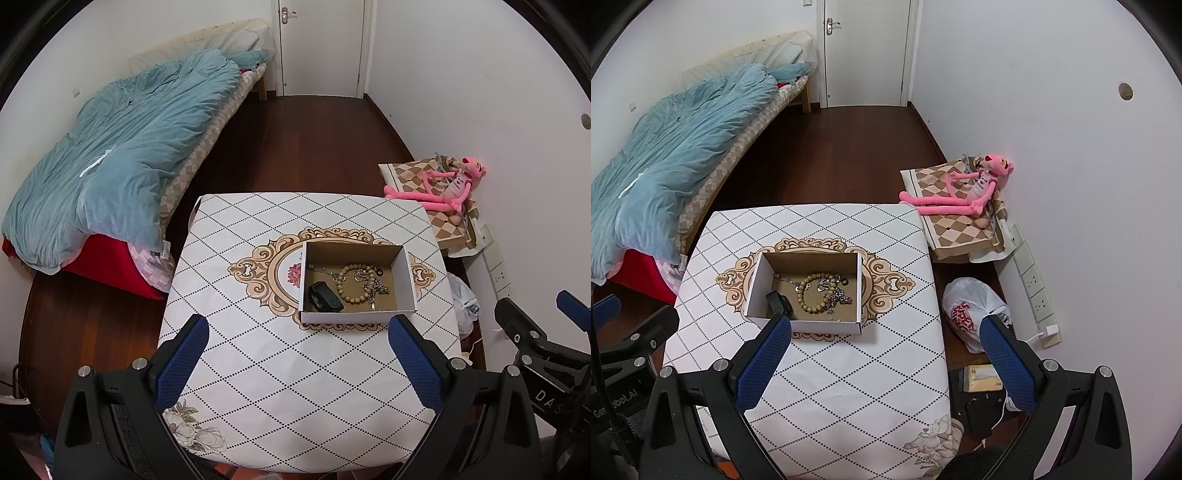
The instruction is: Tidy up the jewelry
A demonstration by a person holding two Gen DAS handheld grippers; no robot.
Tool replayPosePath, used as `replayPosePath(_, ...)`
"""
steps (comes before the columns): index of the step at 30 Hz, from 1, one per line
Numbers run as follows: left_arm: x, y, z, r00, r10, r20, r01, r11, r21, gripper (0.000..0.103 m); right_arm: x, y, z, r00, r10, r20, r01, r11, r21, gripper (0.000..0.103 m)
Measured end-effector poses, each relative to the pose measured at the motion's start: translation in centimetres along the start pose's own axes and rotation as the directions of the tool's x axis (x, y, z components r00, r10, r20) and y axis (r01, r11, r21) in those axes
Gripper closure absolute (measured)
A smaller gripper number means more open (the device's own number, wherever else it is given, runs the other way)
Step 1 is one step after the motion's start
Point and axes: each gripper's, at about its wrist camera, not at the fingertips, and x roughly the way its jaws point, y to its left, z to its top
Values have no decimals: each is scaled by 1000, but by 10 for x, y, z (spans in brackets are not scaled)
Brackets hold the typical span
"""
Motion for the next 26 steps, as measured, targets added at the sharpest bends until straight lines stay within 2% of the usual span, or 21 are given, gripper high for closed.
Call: replayPosePath(26, -3, -1, 0, 1000, 5, 16, -5, 1000, -1, 4, -2, -1, 1, 1000, 5, 2, -5, 1000, -1, 0)
